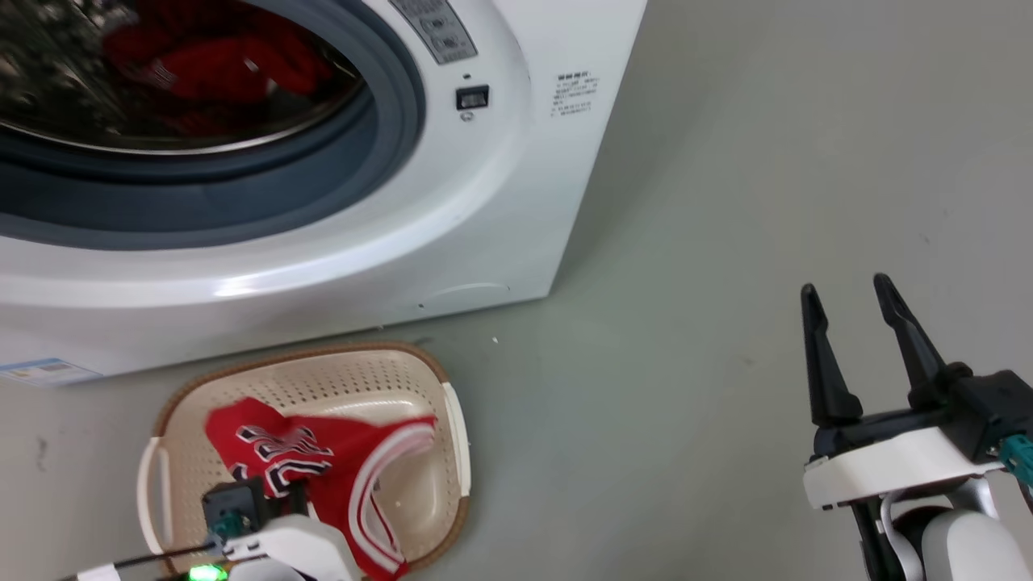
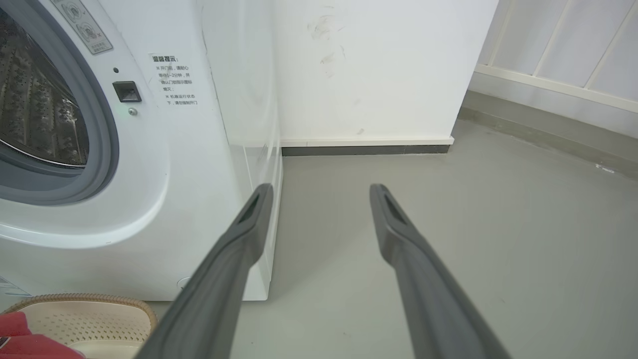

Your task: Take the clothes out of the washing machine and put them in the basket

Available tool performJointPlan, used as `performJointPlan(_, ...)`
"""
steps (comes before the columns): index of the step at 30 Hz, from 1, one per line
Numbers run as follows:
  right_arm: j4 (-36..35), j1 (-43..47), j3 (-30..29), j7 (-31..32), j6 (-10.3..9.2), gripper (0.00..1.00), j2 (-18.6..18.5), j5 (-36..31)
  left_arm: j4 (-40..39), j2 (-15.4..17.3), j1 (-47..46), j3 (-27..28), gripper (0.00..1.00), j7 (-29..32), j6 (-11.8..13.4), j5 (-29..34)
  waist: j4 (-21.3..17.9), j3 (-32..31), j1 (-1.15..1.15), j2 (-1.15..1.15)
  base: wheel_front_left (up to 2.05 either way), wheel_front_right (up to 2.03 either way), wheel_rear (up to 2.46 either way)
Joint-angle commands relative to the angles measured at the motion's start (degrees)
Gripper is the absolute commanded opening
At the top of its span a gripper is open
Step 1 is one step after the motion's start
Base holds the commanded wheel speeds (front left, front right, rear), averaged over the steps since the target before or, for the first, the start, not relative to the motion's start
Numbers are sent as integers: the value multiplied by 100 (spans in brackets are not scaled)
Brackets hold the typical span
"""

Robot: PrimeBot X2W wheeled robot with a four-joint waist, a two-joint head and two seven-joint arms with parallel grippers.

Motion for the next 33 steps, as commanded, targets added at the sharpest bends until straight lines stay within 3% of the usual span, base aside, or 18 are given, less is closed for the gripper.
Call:
performJointPlan(1,-47,-130,32,-48,-4,100,3,46,140,71,-194,52,0,-68,22,-10,-225,373,0,0,0,0,0)
performJointPlan(17,124,-701,324,-407,-4,100,3,398,2628,262,-1742,407,0,-291,-85,-277,-885,1673,0,0,0,0,0)
performJointPlan(30,280,-997,491,-610,-4,100,-3,578,4064,184,-2602,365,0,13,-246,-418,-1008,2171,0,0,0,0,0)
performJointPlan(32,277,-1026,504,-626,-4,100,-5,576,4154,152,-2676,359,38,1,-263,-427,-984,2137,0,0,0,0,0)
performJointPlan(33,267,-1033,517,-634,-4,100,-6,590,4189,136,-2700,354,85,-14,-267,-437,-970,2097,0,0,0,0,0)
